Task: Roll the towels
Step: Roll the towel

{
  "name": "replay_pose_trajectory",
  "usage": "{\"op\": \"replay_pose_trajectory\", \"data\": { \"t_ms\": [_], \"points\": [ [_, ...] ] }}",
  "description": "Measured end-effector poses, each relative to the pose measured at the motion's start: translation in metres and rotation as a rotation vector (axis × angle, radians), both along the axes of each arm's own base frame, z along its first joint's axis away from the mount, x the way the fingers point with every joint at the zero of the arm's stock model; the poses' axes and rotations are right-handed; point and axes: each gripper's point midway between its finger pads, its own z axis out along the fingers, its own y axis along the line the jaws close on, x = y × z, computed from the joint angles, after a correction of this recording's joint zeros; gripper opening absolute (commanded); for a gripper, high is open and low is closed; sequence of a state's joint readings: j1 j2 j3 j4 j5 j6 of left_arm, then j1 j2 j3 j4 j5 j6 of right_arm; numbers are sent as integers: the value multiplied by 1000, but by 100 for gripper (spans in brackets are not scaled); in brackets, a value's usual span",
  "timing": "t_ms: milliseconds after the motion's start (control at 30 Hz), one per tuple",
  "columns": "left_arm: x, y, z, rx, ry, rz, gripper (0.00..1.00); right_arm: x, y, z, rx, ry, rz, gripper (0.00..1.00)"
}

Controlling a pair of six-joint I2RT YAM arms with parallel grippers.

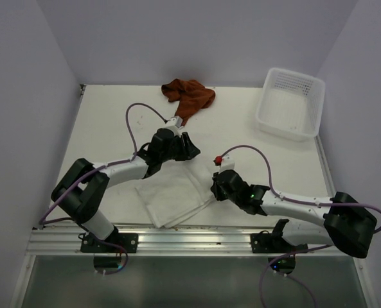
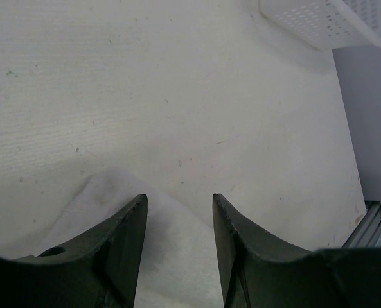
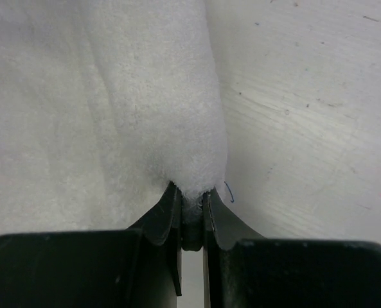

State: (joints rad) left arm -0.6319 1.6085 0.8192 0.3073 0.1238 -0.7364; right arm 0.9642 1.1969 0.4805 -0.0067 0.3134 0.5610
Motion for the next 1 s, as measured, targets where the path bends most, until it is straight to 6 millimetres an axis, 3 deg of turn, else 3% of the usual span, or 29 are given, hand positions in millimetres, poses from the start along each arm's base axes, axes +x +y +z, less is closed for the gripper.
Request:
{"op": "replay_pose_trajectory", "data": {
  "t_ms": [167,400,700,833,1000],
  "points": [
    [2,-1,6,-4,-4,-1,49,-5,-3,4,-157,-86,27,0],
    [0,0,11,-6,-4,-2,49,-4,15,6,-418,-176,49,0],
    [-4,-4,31,-37,-40,-15,49,-13,37,12,-732,-308,62,0],
    [-14,-10,25,-36,-29,-36,49,-20,46,14,-834,-361,74,0],
    [-30,-7,2,-31,20,-49,49,-28,59,16,-950,-425,96,0]
  ]
}}
